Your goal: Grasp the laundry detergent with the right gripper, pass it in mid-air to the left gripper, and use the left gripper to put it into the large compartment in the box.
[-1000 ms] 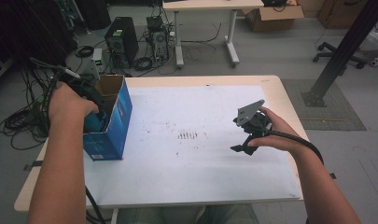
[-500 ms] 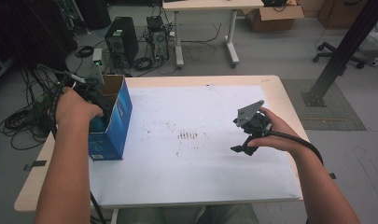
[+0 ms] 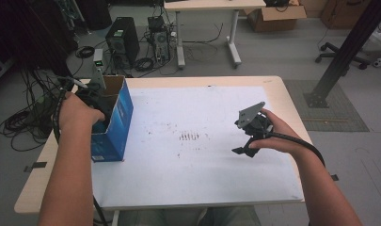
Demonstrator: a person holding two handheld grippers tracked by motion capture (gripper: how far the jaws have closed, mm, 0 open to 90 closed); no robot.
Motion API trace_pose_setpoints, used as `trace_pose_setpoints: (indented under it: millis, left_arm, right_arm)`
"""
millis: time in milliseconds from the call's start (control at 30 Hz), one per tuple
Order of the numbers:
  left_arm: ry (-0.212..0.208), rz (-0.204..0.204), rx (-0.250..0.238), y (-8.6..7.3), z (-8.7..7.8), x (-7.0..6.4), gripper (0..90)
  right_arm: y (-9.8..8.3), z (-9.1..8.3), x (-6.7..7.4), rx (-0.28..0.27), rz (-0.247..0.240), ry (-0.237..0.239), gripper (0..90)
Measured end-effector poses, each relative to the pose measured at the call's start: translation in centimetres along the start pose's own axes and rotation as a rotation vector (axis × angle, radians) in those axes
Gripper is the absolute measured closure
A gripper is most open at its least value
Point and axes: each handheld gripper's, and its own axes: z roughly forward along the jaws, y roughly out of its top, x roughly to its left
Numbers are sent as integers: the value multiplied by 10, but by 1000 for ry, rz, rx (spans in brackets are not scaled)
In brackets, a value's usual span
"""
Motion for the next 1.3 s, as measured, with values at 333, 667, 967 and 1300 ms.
trace_pose_setpoints:
  millis: [333, 667, 967, 1300]
  left_arm:
    - [-3, -4, -5, 0, 0, 1, 382]
    - [-8, -11, 0, -1, 0, 1, 377]
    - [-10, -3, -7, -3, -3, 0, 338]
    - [-17, -19, -6, -6, -12, -1, 312]
  right_arm:
    - [1, 0, 1, 2, -1, 3, 21]
    - [0, 0, 1, 3, 0, 7, 21]
    - [-2, 0, 2, 5, -1, 9, 21]
    - [-1, -1, 4, -3, -1, 5, 21]
